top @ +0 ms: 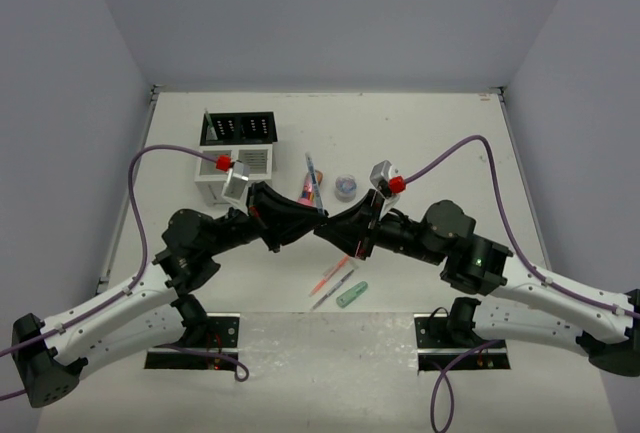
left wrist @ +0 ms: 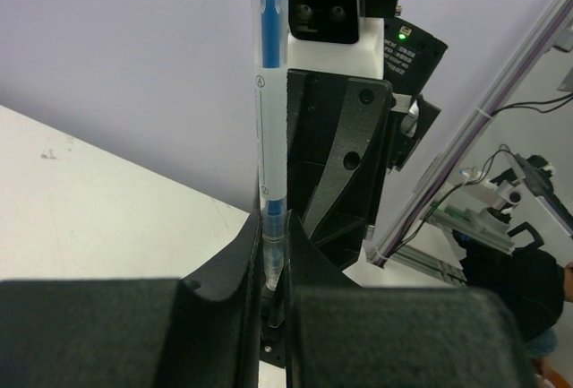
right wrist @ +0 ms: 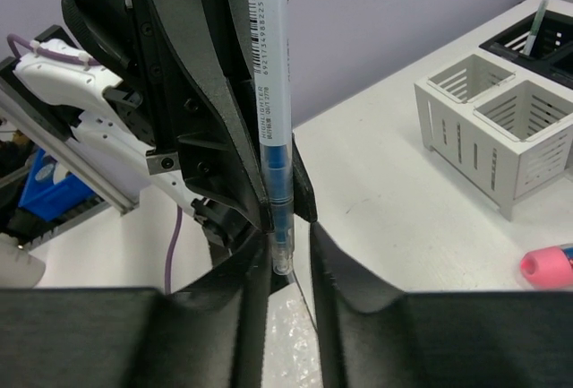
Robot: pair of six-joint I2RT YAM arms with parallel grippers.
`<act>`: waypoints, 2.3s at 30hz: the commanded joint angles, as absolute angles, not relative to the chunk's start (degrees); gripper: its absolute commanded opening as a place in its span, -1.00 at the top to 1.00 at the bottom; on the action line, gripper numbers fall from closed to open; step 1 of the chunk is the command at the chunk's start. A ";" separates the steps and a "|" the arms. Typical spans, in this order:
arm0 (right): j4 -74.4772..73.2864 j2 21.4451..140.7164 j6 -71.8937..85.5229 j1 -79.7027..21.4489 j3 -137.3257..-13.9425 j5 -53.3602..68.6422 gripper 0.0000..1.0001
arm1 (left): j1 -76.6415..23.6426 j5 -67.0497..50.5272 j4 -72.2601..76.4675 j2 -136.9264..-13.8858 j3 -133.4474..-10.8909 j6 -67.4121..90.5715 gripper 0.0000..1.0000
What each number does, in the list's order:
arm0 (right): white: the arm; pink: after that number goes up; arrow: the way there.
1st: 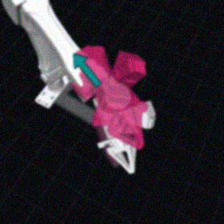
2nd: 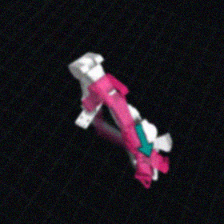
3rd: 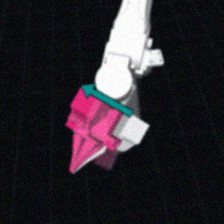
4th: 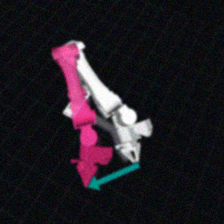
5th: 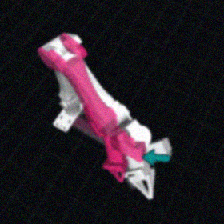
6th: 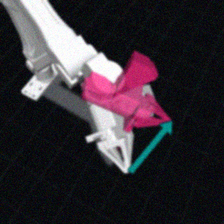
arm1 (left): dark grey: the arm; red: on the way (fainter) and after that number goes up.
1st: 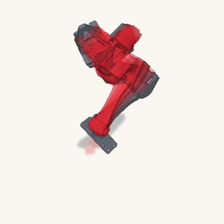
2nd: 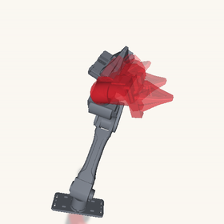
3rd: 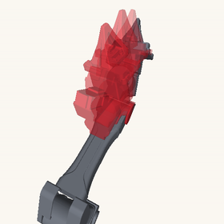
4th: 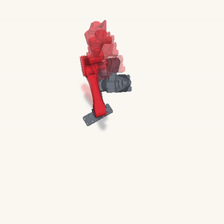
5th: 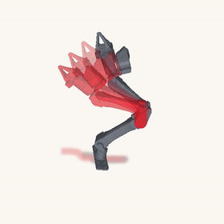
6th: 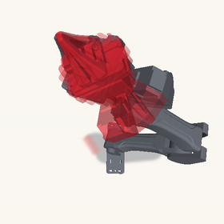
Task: Sort the stationery into containers
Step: Close the pen cap on the pen.
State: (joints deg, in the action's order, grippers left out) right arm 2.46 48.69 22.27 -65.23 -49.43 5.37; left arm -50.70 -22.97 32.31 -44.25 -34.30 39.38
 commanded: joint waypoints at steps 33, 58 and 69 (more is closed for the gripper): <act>6.42 48.72 18.46 -65.36 -48.96 7.41 1.00 | -50.80 -20.64 27.12 -43.39 -39.90 34.64 -0.38; 4.38 50.18 17.63 -65.39 -51.37 10.37 1.00 | -50.80 -10.49 22.41 -43.79 -46.90 30.95 -0.02; 3.68 50.28 14.02 -65.38 -55.15 7.93 1.00 | -50.89 -15.19 25.17 -46.05 -42.16 35.54 1.00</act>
State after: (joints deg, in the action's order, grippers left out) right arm 1.21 50.68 16.83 -65.16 -50.18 9.29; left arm -51.00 -12.56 23.39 -45.02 -45.73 33.98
